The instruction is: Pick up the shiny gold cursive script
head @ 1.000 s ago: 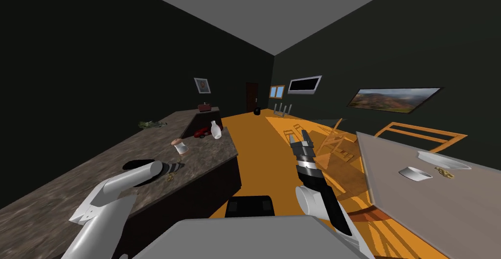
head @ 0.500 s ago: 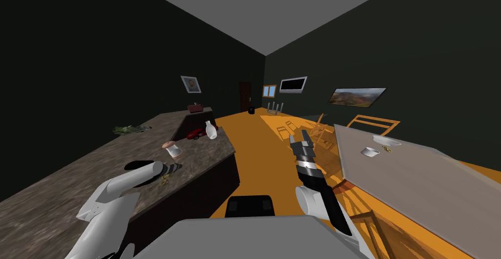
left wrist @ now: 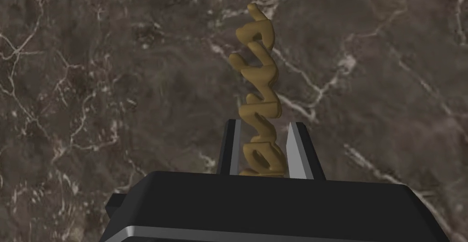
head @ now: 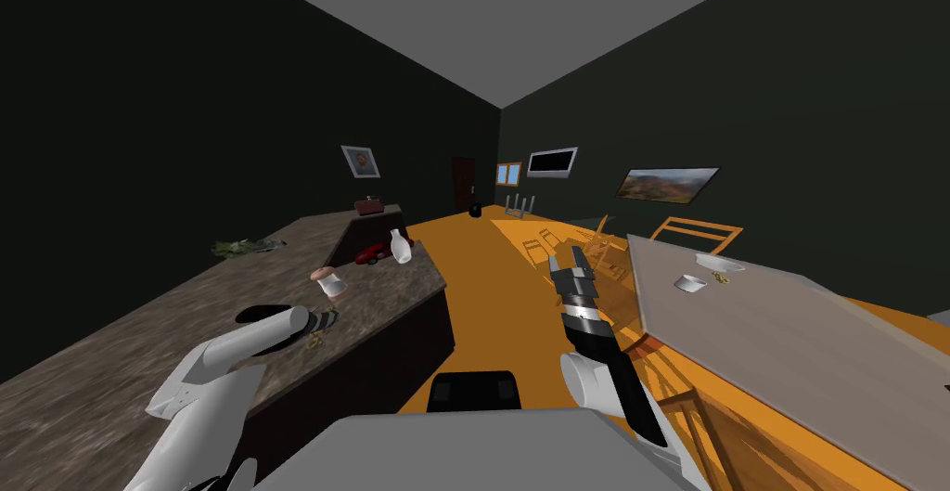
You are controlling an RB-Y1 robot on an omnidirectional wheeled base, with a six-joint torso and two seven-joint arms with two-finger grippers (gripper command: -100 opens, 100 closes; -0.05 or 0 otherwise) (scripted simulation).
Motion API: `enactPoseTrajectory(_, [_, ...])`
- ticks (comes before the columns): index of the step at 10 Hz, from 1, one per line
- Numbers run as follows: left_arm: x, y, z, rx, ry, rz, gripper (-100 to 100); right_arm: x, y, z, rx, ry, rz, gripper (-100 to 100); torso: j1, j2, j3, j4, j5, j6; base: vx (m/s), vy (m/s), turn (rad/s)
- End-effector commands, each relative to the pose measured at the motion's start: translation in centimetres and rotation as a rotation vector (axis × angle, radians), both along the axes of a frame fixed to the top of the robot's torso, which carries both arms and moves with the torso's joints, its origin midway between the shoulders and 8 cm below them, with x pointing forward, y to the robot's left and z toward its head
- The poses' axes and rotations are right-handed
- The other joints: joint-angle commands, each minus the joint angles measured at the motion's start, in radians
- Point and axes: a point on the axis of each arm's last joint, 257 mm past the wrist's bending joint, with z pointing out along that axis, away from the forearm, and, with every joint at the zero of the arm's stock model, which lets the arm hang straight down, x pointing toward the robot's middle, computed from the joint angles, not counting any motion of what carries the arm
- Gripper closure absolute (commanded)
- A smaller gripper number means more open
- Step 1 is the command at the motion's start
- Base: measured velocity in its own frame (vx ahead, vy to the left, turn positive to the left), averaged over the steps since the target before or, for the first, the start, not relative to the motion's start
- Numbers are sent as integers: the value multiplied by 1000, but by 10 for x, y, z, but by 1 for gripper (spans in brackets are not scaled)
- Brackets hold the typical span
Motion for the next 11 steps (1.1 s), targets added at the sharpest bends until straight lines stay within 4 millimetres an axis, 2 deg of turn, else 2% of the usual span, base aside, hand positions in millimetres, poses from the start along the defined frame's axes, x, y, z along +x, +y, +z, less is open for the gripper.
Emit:
enactPoseTrajectory(1, [0,0,0,0,0,0,100,0,0,0,0,0,0,0,0,0,0,0,0,0,0,0,0])
enactPoseTrajectory(2, [0,0,0,0,0,0,100,0,0,0,0,0,0,0,1,0,0,0,1,0,0,0,0])
enactPoseTrajectory(3, [0,0,0,0,0,-1,0,0,0,0,0,0,0,0,2,0,0,0,1,0,0,0,0])
enactPoseTrajectory(4, [4,-7,5,4,-2,-37,100,0,0,0,0,0,0,0,3,0,0,0,1,0,77,-23,268])
enactPoseTrajectory(9, [8,-28,17,4,-2,-122,100,0,0,0,0,0,0,0,1,-7,-4,-2,1,0,100,-36,194])
enactPoseTrajectory(10, [8,-26,15,4,-3,-112,100,0,0,0,0,0,0,0,1,-5,-3,-1,1,0,25,-16,26])
enactPoseTrajectory(11, [8,-26,15,4,-2,-114,0,0,0,0,0,0,0,0,2,-3,-2,-1,1,0,5,-4,-5])
